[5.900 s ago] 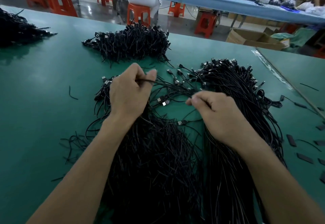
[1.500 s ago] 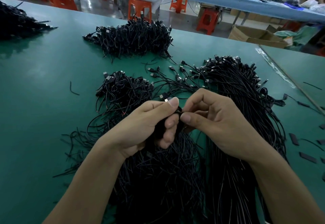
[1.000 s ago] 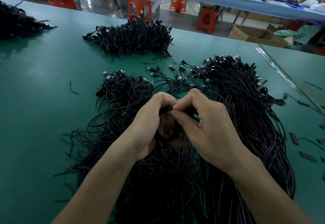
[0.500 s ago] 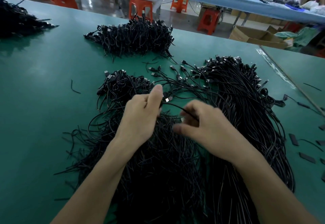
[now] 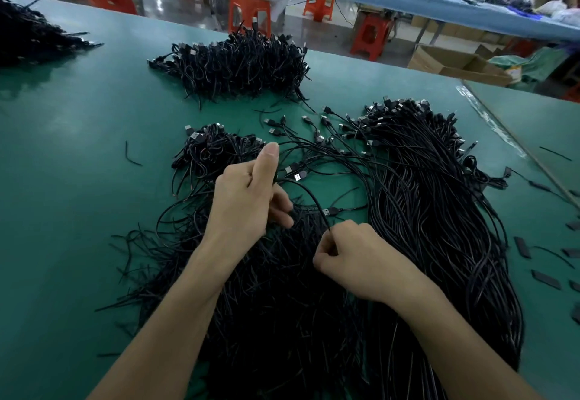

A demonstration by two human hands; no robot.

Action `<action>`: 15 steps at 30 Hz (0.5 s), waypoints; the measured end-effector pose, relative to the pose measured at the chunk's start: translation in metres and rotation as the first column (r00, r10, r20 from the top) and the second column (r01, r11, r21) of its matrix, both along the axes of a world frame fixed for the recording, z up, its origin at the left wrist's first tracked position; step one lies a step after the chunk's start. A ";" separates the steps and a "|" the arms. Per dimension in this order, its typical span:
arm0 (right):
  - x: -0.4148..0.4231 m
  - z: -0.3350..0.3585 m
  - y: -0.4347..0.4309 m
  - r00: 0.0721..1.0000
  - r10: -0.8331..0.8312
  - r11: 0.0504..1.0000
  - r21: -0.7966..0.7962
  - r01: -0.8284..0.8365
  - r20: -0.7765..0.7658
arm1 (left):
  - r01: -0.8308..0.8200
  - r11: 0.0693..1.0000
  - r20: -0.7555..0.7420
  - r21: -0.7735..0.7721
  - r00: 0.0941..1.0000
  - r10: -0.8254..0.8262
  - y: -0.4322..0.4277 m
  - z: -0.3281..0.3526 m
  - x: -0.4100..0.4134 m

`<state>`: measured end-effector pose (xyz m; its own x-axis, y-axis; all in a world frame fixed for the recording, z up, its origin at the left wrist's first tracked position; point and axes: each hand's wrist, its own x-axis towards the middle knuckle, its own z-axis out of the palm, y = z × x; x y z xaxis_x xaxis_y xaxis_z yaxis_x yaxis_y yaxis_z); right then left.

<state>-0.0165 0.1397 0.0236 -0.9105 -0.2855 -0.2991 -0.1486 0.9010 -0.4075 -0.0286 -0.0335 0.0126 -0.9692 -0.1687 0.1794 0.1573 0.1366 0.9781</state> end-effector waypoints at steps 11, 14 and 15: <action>-0.002 0.008 0.011 0.980 -0.166 0.876 -0.473 0.097 -0.107 | -0.110 0.979 0.062 0.171 0.993 0.101 0.000 0.006 -0.002; -0.007 0.009 0.011 0.938 -0.342 0.641 -0.743 0.192 -0.053 | -0.114 0.952 0.166 0.284 0.984 0.068 0.001 0.010 0.000; -0.007 0.010 0.009 0.924 -0.382 0.537 -0.818 0.208 -0.015 | -0.096 0.940 0.185 0.327 0.982 0.035 0.002 0.012 0.001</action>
